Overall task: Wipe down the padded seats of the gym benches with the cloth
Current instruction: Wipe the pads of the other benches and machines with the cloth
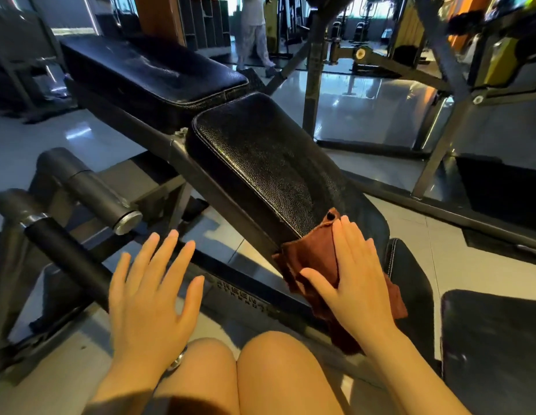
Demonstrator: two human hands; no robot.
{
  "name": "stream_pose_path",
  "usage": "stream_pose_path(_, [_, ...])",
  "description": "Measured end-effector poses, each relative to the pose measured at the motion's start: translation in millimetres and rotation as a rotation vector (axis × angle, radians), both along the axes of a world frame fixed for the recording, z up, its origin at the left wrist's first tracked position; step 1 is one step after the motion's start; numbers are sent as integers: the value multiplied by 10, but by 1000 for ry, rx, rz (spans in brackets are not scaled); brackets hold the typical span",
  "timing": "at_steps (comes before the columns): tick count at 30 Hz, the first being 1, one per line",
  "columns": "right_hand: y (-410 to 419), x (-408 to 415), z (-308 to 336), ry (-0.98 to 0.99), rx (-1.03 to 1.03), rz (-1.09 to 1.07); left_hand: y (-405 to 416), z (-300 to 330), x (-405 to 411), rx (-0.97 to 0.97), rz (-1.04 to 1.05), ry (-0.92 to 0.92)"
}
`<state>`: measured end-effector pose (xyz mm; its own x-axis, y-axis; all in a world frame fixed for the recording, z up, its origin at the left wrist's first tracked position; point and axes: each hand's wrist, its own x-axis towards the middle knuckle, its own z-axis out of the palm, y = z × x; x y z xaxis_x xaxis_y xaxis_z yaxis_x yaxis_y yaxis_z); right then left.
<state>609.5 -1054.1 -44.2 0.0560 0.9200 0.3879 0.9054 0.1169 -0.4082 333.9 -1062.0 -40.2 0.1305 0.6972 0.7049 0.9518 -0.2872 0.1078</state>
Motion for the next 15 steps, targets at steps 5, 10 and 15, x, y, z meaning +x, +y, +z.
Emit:
stream_pose_path(5, [175, -325, 187, -42, 67, -35, 11, 2, 33, 42, 1, -68])
stream_pose_path(10, [810, -984, 804, -47, 154, 74, -13, -12, -7, 66, 43, -147])
stream_pose_path(15, [1097, -1246, 1086, -117, 176, 133, -12, -22, -48, 56, 77, -183])
